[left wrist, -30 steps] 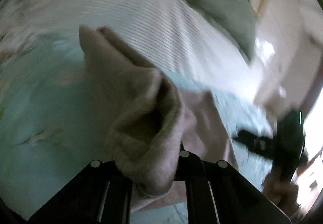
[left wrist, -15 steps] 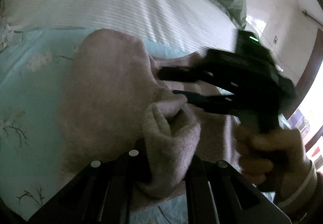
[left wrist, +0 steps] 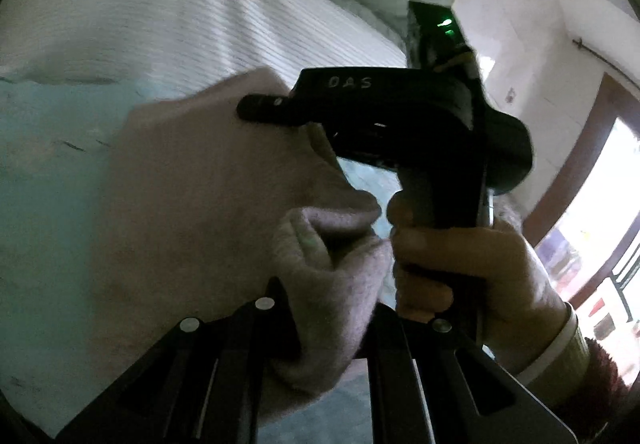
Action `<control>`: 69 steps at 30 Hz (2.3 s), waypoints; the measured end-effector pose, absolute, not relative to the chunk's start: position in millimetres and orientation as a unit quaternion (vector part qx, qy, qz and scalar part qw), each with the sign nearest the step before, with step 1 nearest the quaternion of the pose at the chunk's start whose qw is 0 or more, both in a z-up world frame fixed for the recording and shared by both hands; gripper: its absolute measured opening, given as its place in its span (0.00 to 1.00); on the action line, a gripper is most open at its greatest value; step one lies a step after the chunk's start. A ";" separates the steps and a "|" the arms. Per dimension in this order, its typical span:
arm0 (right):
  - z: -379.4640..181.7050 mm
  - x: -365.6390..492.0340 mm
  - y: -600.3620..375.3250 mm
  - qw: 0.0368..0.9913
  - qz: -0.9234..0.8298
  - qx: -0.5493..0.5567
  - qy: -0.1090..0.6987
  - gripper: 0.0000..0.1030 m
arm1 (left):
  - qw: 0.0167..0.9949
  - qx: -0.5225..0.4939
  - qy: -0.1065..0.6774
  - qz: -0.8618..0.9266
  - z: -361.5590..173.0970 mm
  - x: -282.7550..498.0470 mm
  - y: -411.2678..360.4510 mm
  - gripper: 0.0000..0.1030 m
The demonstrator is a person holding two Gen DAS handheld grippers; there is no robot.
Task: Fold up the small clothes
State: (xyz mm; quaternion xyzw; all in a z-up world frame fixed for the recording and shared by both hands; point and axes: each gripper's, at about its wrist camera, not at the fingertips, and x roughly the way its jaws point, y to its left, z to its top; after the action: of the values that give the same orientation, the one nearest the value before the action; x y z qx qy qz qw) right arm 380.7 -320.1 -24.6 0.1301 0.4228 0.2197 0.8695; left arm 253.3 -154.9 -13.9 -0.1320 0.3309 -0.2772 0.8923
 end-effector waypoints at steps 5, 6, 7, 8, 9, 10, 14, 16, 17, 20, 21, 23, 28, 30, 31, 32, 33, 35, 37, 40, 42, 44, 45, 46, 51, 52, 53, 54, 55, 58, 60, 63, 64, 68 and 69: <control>-65.4 375.9 -371.1 0.859 0.159 0.154 0.461 0.22 | 0.871 -0.124 0.370 -0.299 -46.0 259.2 -201.1 0.08; -72.7 374.4 -377.5 0.857 0.154 0.160 0.465 0.22 | 0.870 -0.119 0.371 -0.301 -48.7 258.5 -205.3 0.08; -78.2 373.1 -382.6 0.855 0.151 0.164 0.467 0.22 | 0.870 -0.106 0.373 -0.304 -52.6 256.8 -212.5 0.08; -82.0 371.6 -386.3 0.855 0.151 0.169 0.467 0.22 | 0.870 -0.098 0.375 -0.305 -54.2 255.9 -216.2 0.08; -83.8 370.7 -387.9 0.855 0.152 0.175 0.464 0.22 | 0.870 -0.086 0.375 -0.308 -55.7 254.5 -220.1 0.08; -86.2 370.5 -391.1 0.854 0.156 0.185 0.460 0.22 | 0.872 -0.077 0.374 -0.307 -56.8 254.1 -222.1 0.08; -90.5 372.0 -387.1 0.856 0.145 0.182 0.461 0.24 | 0.862 -0.083 0.395 -0.307 -67.0 258.7 -222.1 0.10; -90.2 368.3 -387.6 0.858 0.136 0.183 0.461 0.30 | 0.859 -0.085 0.403 -0.305 -69.8 262.5 -219.1 0.12; -87.4 364.3 -388.5 0.859 0.130 0.184 0.459 0.31 | 0.855 -0.089 0.406 -0.310 -69.6 260.2 -214.8 0.16; -70.9 347.4 -392.6 0.874 0.112 0.183 0.435 0.53 | 0.851 -0.097 0.412 -0.311 -63.1 256.3 -196.9 0.42; -63.0 338.5 -395.4 0.880 0.111 0.188 0.421 0.71 | 0.851 -0.104 0.409 -0.312 -59.2 251.2 -189.1 0.47; -53.5 324.4 -400.6 0.889 0.103 0.191 0.403 0.92 | 0.854 -0.114 0.400 -0.313 -50.0 236.2 -172.6 0.63; -61.6 311.0 -407.3 0.875 0.107 0.209 0.424 0.94 | 0.873 -0.160 0.378 -0.263 -33.4 227.7 -106.4 0.84; -72.1 313.2 -404.0 0.865 0.111 0.212 0.441 0.94 | 0.870 -0.186 0.385 -0.246 -35.7 244.6 -83.3 0.84; -76.0 315.0 -402.1 0.863 0.113 0.210 0.446 0.94 | 0.866 -0.198 0.396 -0.232 -39.6 258.0 -72.2 0.84; -78.3 314.3 -400.8 0.861 0.114 0.210 0.449 0.94 | 0.862 -0.204 0.406 -0.226 -43.0 266.2 -67.2 0.84; -81.5 315.1 -399.8 0.858 0.118 0.210 0.453 0.94 | 0.852 -0.212 0.420 -0.229 -48.3 277.2 -62.4 0.84; -87.0 318.9 -397.1 0.853 0.128 0.214 0.458 0.94 | 0.840 -0.222 0.435 -0.237 -58.0 295.5 -58.1 0.84; -93.9 323.7 -396.6 0.847 0.133 0.217 0.467 0.94 | 0.837 -0.220 0.444 -0.233 -66.1 307.7 -57.5 0.84; -106.2 329.6 -398.4 0.836 0.136 0.223 0.483 0.94 | 0.821 -0.220 0.468 -0.242 -83.4 336.0 -64.9 0.84; -109.9 331.7 -398.4 0.834 0.138 0.227 0.483 0.92 | 0.812 -0.223 0.478 -0.249 -94.3 345.6 -69.7 0.84; -112.2 334.6 -397.4 0.836 0.141 0.221 0.481 0.81 | 0.813 -0.226 0.468 -0.260 -100.8 355.4 -73.5 0.82; -115.2 337.4 -396.4 0.834 0.143 0.221 0.485 0.58 | 0.814 -0.225 0.464 -0.267 -101.4 361.4 -75.3 0.77; -121.6 341.3 -396.5 0.824 0.149 0.233 0.494 0.49 | 0.813 -0.225 0.465 -0.268 -103.2 369.3 -78.4 0.65; -102.2 333.0 -374.9 0.831 0.150 0.225 0.485 0.34 | 0.810 -0.238 0.454 -0.284 -92.3 368.5 -69.1 0.37; -92.6 326.2 -363.4 0.833 0.165 0.226 0.477 0.34 | 0.816 -0.234 0.446 -0.284 -83.6 357.3 -64.0 0.36; -87.5 321.9 -354.5 0.834 0.174 0.227 0.473 0.34 | 0.821 -0.231 0.438 -0.283 -75.6 345.5 -57.9 0.36; -83.1 316.4 -345.1 0.834 0.183 0.227 0.469 0.34 | 0.826 -0.231 0.429 -0.282 -67.5 330.7 -48.6 0.36; -79.5 310.0 -334.3 0.833 0.194 0.228 0.466 0.34 | 0.829 -0.233 0.424 -0.281 -62.0 319.4 -41.7 0.36; -77.7 292.4 -298.7 0.824 0.236 0.234 0.459 0.34 | 0.842 -0.242 0.401 -0.266 -47.6 272.9 -2.8 0.36; -81.7 282.4 -269.1 0.817 0.264 0.230 0.458 0.34 | 0.852 -0.248 0.389 -0.249 -40.9 242.1 27.3 0.36; -92.7 274.1 -219.9 0.806 0.297 0.218 0.463 0.34 | 0.868 -0.242 0.378 -0.210 -34.9 207.7 64.5 0.36; -97.4 271.7 -205.4 0.802 0.306 0.215 0.466 0.34 | 0.874 -0.239 0.374 -0.198 -33.2 199.3 73.7 0.36; -124.6 270.5 -168.9 0.785 0.320 0.207 0.488 0.34 | 0.879 -0.244 0.380 -0.155 -47.3 171.0 107.6 0.36; -133.0 270.0 -164.3 0.783 0.317 0.203 0.496 0.34 | 0.876 -0.247 0.390 -0.142 -58.0 166.6 114.8 0.37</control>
State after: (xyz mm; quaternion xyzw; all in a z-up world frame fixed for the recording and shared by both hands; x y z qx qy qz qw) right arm 270.0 -164.3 -133.0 0.2031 0.4958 0.3165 0.7828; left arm 166.6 114.8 -58.0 -0.2471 0.3903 -0.1416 0.8756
